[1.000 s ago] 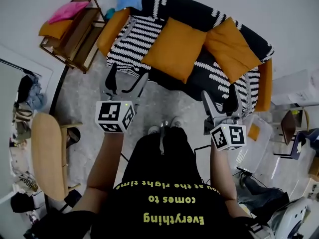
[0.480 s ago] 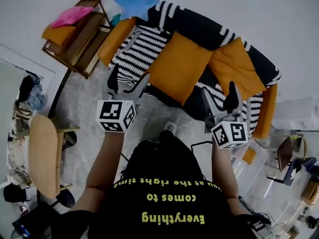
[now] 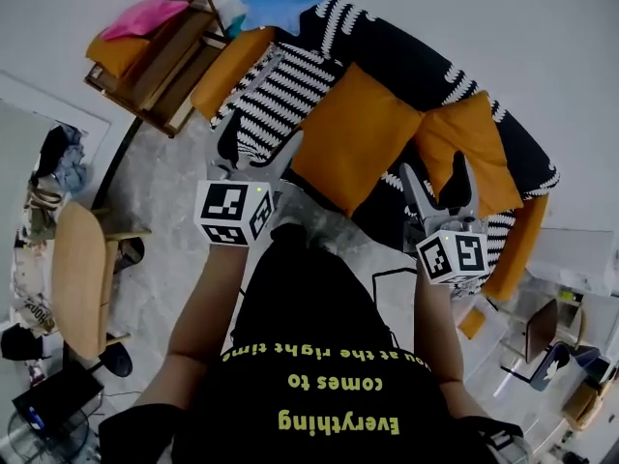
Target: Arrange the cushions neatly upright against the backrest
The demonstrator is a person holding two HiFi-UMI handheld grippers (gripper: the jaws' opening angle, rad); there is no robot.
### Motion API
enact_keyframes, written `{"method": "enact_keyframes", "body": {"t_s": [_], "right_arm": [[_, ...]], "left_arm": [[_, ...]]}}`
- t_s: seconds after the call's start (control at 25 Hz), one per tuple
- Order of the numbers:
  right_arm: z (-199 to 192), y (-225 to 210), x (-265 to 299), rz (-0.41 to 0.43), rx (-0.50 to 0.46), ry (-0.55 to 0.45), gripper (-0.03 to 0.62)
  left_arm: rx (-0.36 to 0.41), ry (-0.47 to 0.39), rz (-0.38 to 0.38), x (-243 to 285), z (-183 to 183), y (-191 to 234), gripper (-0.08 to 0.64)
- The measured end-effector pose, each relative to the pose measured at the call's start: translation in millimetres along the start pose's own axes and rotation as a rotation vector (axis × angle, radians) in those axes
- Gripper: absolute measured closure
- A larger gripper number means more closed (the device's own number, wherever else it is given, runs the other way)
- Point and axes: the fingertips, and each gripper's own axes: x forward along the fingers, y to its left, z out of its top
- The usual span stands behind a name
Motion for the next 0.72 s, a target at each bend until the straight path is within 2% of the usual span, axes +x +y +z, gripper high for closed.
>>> {"method": "enact_keyframes", "body": {"t_s": [0.28,0.72], "right_arm": [[-16.2,-27.8,48.6,-0.049,0.024,0.039,0.126],[-14.3,-76.2,154.9,-0.18,0.007,0.069,0.125]], "left_arm": [[-0.053,0.06,-0.029,63.5,-26.2,22.6,0.113],[-0.085,0.163,-0.143,187.9,-41.1,68.3,0.112]]}}
